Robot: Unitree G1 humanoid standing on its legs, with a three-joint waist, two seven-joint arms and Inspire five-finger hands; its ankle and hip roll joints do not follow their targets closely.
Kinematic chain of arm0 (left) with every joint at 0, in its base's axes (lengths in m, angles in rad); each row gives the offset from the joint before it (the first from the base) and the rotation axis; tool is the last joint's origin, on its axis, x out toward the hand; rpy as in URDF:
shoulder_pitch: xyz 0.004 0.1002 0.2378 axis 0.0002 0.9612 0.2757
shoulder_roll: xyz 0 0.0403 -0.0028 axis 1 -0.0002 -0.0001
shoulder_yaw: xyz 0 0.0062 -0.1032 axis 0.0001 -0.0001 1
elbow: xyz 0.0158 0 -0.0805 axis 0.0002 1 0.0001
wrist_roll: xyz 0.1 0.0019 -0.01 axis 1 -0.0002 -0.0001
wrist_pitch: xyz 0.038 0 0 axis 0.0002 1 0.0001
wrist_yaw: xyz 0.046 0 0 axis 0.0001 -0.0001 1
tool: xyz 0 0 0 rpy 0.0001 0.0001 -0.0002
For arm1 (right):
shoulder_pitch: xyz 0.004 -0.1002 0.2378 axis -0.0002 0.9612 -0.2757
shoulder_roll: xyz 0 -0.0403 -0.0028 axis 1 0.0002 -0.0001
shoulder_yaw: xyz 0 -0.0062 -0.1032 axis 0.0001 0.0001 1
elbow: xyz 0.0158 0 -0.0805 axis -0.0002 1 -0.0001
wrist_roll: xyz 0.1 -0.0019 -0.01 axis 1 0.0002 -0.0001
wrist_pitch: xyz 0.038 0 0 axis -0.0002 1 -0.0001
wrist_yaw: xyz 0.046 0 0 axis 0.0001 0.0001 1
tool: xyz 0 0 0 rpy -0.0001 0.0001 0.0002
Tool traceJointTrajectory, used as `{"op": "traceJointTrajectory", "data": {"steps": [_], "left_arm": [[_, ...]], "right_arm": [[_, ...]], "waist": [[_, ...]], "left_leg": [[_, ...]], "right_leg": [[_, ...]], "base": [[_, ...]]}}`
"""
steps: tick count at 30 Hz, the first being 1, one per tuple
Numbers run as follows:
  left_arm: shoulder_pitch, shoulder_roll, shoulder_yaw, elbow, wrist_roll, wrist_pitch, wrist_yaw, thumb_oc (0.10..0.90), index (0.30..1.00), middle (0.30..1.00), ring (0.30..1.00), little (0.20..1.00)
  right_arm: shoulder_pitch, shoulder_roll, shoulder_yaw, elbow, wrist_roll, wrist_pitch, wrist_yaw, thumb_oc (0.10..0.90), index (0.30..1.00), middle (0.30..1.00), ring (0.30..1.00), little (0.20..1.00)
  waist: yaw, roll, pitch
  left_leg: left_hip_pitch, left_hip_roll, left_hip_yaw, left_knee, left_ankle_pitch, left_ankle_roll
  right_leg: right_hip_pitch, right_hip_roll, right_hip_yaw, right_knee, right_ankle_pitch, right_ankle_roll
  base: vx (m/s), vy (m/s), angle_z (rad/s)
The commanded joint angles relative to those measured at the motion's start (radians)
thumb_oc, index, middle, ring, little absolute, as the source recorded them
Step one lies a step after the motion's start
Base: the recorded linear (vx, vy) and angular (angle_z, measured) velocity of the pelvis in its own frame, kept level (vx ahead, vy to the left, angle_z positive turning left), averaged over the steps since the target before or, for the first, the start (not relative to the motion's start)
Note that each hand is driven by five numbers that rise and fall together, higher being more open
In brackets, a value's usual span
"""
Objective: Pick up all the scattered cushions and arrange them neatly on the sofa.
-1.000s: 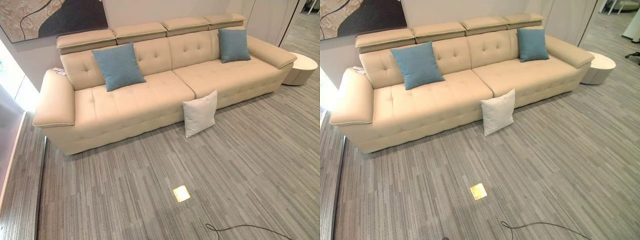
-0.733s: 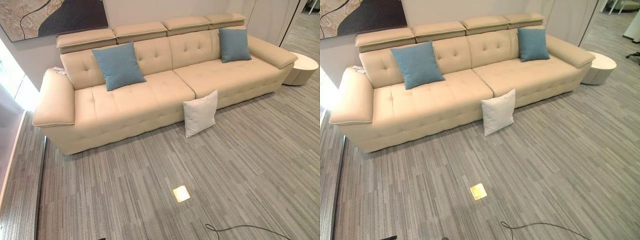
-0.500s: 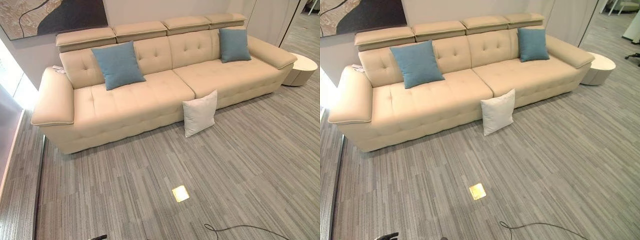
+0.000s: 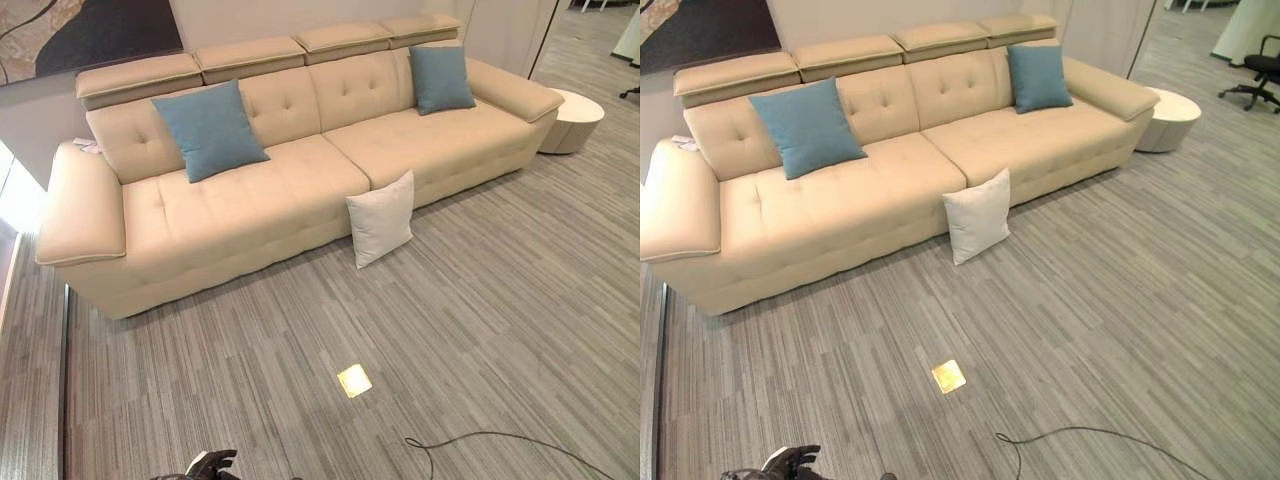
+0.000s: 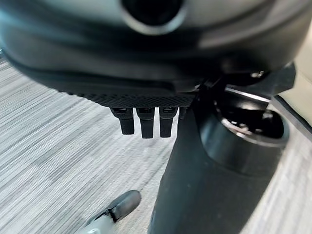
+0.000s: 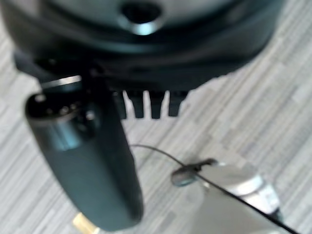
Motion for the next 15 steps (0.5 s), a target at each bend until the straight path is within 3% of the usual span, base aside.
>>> {"op": "traceJointTrajectory", "data": {"steps": [1,4,6,7,9,10,12,13,14,15], "left_arm": [[-0.115,-0.016,0.003,0.037,0.022,-0.038,0.009,0.800,0.900,0.900,0.900,0.900],[-0.137,-0.036,-0.035,0.014,0.032,-0.043,0.003,0.800,0.900,0.900,0.900,0.900],[-0.149,-0.045,-0.065,-0.001,0.045,-0.047,-0.004,0.800,0.900,0.900,0.900,0.900],[-0.156,-0.045,-0.083,-0.022,0.052,-0.048,-0.003,0.800,0.900,0.900,0.900,0.900],[-0.187,-0.046,-0.125,-0.055,0.065,-0.048,0.008,0.800,0.900,0.900,0.900,0.900],[-0.194,-0.048,-0.142,-0.055,0.073,-0.047,0.009,0.800,0.900,0.900,0.900,0.900],[-0.179,-0.056,-0.162,-0.073,0.085,-0.052,0.007,0.800,0.900,0.900,0.900,0.900],[-0.168,-0.054,-0.160,-0.068,0.095,-0.055,0.007,0.800,0.900,0.900,0.900,0.900],[-0.168,-0.054,-0.161,-0.068,0.095,-0.055,0.007,0.800,0.900,0.900,0.900,0.900],[-0.164,-0.053,-0.164,-0.062,0.099,-0.054,0.007,0.800,0.900,0.900,0.900,0.900]], "right_arm": [[-0.034,-0.058,0.046,0.041,-0.017,-0.003,0.015,0.800,0.900,0.900,0.900,0.900],[-0.048,-0.059,0.055,0.032,-0.008,-0.005,0.015,0.800,0.900,0.900,0.900,0.900],[-0.040,-0.046,0.067,0.024,-0.017,-0.006,0.020,0.800,0.900,0.900,0.900,0.900],[-0.031,-0.039,0.077,0.018,-0.024,-0.007,0.022,0.800,0.900,0.900,0.900,0.900],[-0.034,-0.036,0.097,0.017,-0.030,-0.004,0.022,0.800,0.900,0.900,0.900,0.900],[-0.041,-0.036,0.108,0.020,-0.035,-0.002,0.018,0.800,0.900,0.900,0.900,0.900],[-0.040,-0.032,0.145,0.026,-0.070,0.002,0.020,0.800,0.900,0.900,0.900,0.900],[-0.051,-0.032,0.168,0.022,-0.100,0.007,0.031,0.800,0.900,0.900,0.900,0.900],[-0.051,-0.032,0.168,0.022,-0.100,0.007,0.031,0.800,0.900,0.900,0.900,0.900],[-0.066,-0.036,0.177,0.021,-0.112,0.004,0.032,0.800,0.900,0.900,0.900,0.900]], "waist": [[-0.002,-0.003,0.022],[-0.020,-0.006,0.058],[-0.024,-0.016,0.082],[-0.016,-0.025,0.101],[0.005,-0.050,0.148],[0.007,-0.060,0.154],[0.043,-0.055,0.154],[0.078,-0.044,0.143],[0.080,-0.049,0.145],[0.101,-0.039,0.140]], "left_leg": [[0.081,0.064,-0.078,0.037,-0.120,-0.089],[0.055,0.086,-0.052,0.188,-0.147,-0.112],[0.002,0.120,-0.062,0.376,-0.087,-0.138],[-0.066,0.132,-0.093,0.506,-0.028,-0.139],[-0.195,0.105,-0.153,0.726,0.065,-0.116],[-0.240,0.096,-0.144,0.780,0.057,-0.104],[-0.301,0.000,-0.136,0.759,-0.017,-0.068],[-0.316,-0.047,-0.137,0.598,-0.038,-0.059],[-0.308,-0.050,-0.132,0.590,-0.037,-0.058],[-0.307,-0.057,-0.146,0.432,-0.027,-0.058]], "right_leg": [[-0.048,-0.047,0.035,0.009,0.002,0.077],[-0.031,-0.029,0.070,0.021,-0.015,0.054],[0.001,-0.007,0.090,0.024,-0.032,0.030],[0.015,-0.002,0.096,0.025,-0.036,0.015],[0.035,-0.002,0.101,0.043,-0.038,-0.010],[0.043,0.000,0.103,0.042,-0.042,-0.016],[0.062,0.017,0.132,0.054,-0.060,-0.020],[0.085,0.038,0.154,0.052,-0.083,-0.017],[0.089,0.033,0.156,0.052,-0.085,-0.016],[0.105,0.044,0.162,0.050,-0.108,-0.013]], "base": [[0.05,-0.220,-0.44],[0.04,-0.174,-0.61],[0.09,-0.317,-0.37],[0.06,-0.376,-0.20],[0.01,-0.326,-0.19],[0.10,-0.226,-0.12],[0.32,-0.084,0.01],[0.34,-0.004,-0.34],[0.42,-0.014,-0.73],[0.32,0.019,-0.61]]}}
